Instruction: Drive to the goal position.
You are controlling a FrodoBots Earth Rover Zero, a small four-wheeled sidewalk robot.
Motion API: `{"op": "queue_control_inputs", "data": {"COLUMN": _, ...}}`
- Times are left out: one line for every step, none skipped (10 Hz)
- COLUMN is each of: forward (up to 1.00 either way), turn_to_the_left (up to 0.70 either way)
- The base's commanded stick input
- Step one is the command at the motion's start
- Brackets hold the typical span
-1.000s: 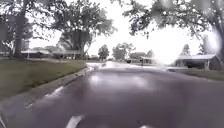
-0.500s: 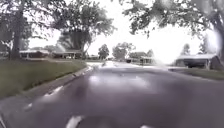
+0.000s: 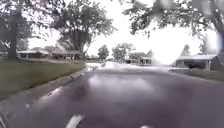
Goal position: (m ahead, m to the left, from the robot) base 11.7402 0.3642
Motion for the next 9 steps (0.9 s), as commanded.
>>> {"op": "queue_control_inputs", "data": {"forward": 0.5, "turn_to_the_left": 0.0}}
{"op": "queue_control_inputs", "data": {"forward": 0.5, "turn_to_the_left": 0.0}}
{"op": "queue_control_inputs", "data": {"forward": 0.5, "turn_to_the_left": 0.0}}
{"op": "queue_control_inputs", "data": {"forward": 0.5, "turn_to_the_left": 0.0}}
{"op": "queue_control_inputs", "data": {"forward": 0.5, "turn_to_the_left": 0.0}}
{"op": "queue_control_inputs", "data": {"forward": 0.5, "turn_to_the_left": 0.0}}
{"op": "queue_control_inputs", "data": {"forward": 0.5, "turn_to_the_left": 0.0}}
{"op": "queue_control_inputs", "data": {"forward": 0.5, "turn_to_the_left": 0.0}}
{"op": "queue_control_inputs", "data": {"forward": 0.5, "turn_to_the_left": 0.0}}
